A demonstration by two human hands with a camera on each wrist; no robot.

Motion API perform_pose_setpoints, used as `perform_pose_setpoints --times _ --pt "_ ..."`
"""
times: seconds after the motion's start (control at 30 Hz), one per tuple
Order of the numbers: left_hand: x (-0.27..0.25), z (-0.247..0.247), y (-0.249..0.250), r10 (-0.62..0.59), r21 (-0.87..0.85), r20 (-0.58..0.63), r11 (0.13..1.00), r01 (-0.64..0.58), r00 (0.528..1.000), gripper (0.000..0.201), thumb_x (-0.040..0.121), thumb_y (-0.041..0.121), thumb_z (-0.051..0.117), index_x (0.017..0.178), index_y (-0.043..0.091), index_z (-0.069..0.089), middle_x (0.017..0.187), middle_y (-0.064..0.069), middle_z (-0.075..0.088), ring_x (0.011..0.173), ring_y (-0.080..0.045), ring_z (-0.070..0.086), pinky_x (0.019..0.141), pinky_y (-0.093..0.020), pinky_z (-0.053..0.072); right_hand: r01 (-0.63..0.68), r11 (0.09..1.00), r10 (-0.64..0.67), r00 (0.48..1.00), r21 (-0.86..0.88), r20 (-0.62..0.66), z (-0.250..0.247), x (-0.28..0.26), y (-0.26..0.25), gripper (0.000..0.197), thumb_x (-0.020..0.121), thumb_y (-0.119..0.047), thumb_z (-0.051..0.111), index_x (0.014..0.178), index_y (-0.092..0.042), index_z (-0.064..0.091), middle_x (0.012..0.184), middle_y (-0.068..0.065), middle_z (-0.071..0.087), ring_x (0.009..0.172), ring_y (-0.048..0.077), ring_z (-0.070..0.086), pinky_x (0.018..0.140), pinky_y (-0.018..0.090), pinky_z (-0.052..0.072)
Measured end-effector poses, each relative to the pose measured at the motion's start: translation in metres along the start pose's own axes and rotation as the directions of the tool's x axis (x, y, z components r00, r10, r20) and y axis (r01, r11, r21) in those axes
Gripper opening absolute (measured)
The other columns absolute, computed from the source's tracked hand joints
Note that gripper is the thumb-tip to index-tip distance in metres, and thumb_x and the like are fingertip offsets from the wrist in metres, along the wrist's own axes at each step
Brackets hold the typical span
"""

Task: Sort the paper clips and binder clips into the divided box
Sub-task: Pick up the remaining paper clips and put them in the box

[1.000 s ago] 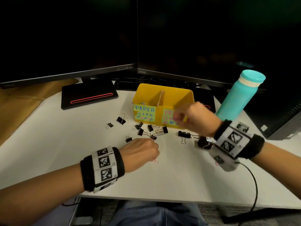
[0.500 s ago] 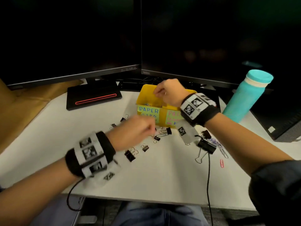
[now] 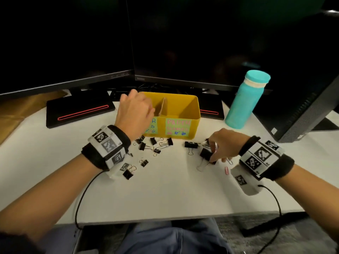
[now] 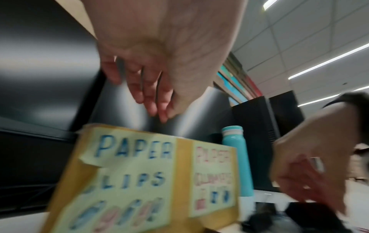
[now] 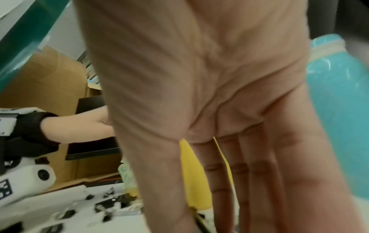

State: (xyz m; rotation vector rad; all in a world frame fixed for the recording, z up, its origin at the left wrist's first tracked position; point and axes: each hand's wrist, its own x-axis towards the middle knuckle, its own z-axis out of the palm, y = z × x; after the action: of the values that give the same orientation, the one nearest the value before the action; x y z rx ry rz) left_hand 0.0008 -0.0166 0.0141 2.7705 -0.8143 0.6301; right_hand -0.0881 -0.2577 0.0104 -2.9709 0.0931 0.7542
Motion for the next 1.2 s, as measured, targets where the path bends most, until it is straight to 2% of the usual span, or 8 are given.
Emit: perform_pose_setpoints --times 0.1,0.2,0.4,0.5,0.6,0.8,0.97,1.2 --pt "-0.020 0.008 0.012 0.102 -0.166 0.269 0.984 -0.058 0.958 0.018 0.093 0.022 0.052 0.086 0.016 0.068 0.086 0.003 0.064 0.077 -0.013 0.058 0.079 -0.031 0.053 0.132 0.977 -0.142 0.988 0.167 0.053 0.013 0.004 -0.013 0.020 0.083 -0.024 0.069 0.093 -0.007 0.068 0.083 0.007 0.076 0.060 0.012 0.064 0.063 0.021 0.052" --pt "-0.030 0.024 0.011 0.168 -0.197 0.557 0.978 -0.067 0.813 0.028 0.094 0.007 0.048 0.076 0.019 0.067 0.078 0.004 0.055 0.071 -0.016 0.049 0.071 -0.029 0.043 0.203 0.945 -0.204 0.979 0.256 -0.024 0.011 0.005 -0.013 0.013 0.086 -0.019 0.065 0.091 -0.008 0.069 0.076 0.003 0.073 0.060 0.009 0.064 0.061 0.019 0.055" --pt "-0.041 0.028 0.009 0.158 -0.060 0.690 0.985 -0.162 0.706 0.035 0.096 0.011 0.046 0.126 0.023 0.059 0.116 -0.008 0.054 0.099 -0.030 0.057 0.072 -0.034 0.045 0.100 0.995 -0.090 0.955 0.023 -0.282 -0.002 0.003 0.028 0.020 0.086 -0.013 0.058 0.100 -0.013 0.072 0.083 -0.001 0.060 0.076 0.014 0.053 0.064 0.022 0.044" --pt "-0.045 0.024 0.009 0.161 -0.144 0.652 0.986 -0.087 0.741 0.024 0.096 0.018 0.048 0.102 0.018 0.072 0.091 -0.005 0.060 0.082 -0.027 0.060 0.073 -0.033 0.047 0.046 0.994 -0.021 0.970 0.099 -0.243 -0.003 -0.002 0.043 0.020 0.087 -0.010 0.058 0.102 -0.012 0.071 0.085 0.003 0.068 0.067 0.010 0.057 0.065 0.022 0.050" --pt "-0.038 0.031 0.012 0.070 -0.163 0.547 0.986 0.024 0.834 0.039 0.095 0.017 0.050 0.056 0.017 0.049 0.062 -0.001 0.043 0.060 -0.021 0.043 0.071 -0.033 0.045 -0.093 0.992 0.108 0.974 0.088 -0.198 0.002 0.002 0.055 0.022 0.086 -0.011 0.059 0.105 -0.013 0.070 0.093 0.007 0.069 0.075 0.019 0.064 0.065 0.026 0.053" --pt "-0.029 0.037 0.035 0.030 -0.079 0.554 0.997 0.017 0.832 0.015 0.087 0.024 0.064 0.090 0.013 0.074 0.085 -0.005 0.071 0.079 -0.025 0.060 0.076 -0.036 0.049 -0.066 0.985 0.093 0.982 0.160 -0.167 0.018 0.013 0.049 0.030 0.078 -0.025 0.073 0.103 -0.011 0.067 0.094 0.005 0.066 0.068 0.019 0.060 0.059 0.023 0.050" --pt "-0.031 0.042 0.030 0.012 -0.144 0.527 0.987 0.075 0.850 0.006 0.084 0.012 0.066 0.082 0.011 0.072 0.089 -0.008 0.072 0.087 -0.027 0.066 0.090 -0.042 0.051 -0.021 0.986 0.057 0.976 0.167 -0.210 0.029 0.017 0.044 0.024 0.081 -0.024 0.070 0.101 -0.013 0.070 0.106 0.008 0.068 0.083 0.019 0.056 0.074 0.027 0.048" --pt "-0.027 0.032 0.023 0.099 -0.162 0.585 0.987 -0.004 0.805 0.019 0.089 0.005 0.053 0.081 -0.001 0.069 0.076 -0.010 0.069 0.077 -0.028 0.068 0.071 -0.038 0.058 0.076 0.967 -0.018 0.973 0.245 -0.231 0.037 0.012 0.045 0.018 0.081 -0.012 0.067 0.098 -0.009 0.072 0.099 0.009 0.073 0.080 0.017 0.060 0.079 0.029 0.053"
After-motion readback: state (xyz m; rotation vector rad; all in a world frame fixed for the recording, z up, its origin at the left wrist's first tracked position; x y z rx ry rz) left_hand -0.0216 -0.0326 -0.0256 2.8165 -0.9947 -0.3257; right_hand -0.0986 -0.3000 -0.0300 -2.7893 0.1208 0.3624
